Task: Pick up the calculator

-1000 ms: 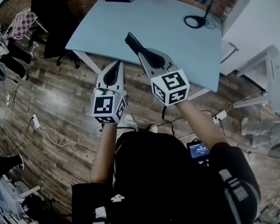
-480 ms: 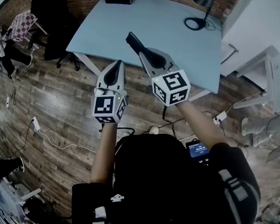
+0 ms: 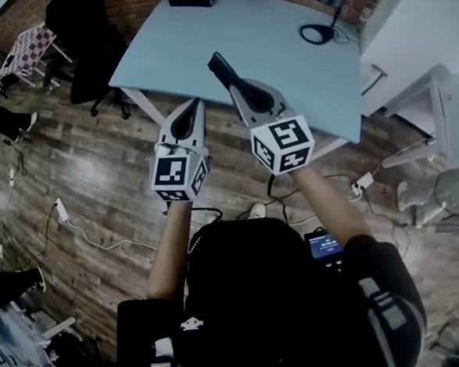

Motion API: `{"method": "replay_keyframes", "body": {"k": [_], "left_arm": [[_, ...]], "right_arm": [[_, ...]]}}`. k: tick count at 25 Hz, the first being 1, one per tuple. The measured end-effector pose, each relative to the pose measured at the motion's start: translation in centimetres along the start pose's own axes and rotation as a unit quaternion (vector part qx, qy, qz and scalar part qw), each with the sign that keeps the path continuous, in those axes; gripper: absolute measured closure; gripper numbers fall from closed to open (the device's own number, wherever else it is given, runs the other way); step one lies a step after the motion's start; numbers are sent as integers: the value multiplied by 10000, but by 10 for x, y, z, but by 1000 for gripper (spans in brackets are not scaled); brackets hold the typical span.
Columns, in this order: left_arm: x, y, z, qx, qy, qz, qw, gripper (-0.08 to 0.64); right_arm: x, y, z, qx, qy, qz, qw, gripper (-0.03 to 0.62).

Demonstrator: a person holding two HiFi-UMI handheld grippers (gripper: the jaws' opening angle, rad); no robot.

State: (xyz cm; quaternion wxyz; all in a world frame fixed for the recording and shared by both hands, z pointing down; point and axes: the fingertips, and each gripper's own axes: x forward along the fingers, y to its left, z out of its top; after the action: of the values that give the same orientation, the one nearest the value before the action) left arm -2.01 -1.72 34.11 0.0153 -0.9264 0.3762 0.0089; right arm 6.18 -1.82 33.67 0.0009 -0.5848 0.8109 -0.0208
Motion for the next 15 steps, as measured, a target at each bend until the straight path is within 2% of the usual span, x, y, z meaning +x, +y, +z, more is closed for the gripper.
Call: {"method": "replay_keyframes", "body": {"k": [15], "left_arm": [[-25,16,5,-35,-88,-256,9996,552]], "right_arm": [[-3,32,3,-104,13,-264,9996,535]]}}
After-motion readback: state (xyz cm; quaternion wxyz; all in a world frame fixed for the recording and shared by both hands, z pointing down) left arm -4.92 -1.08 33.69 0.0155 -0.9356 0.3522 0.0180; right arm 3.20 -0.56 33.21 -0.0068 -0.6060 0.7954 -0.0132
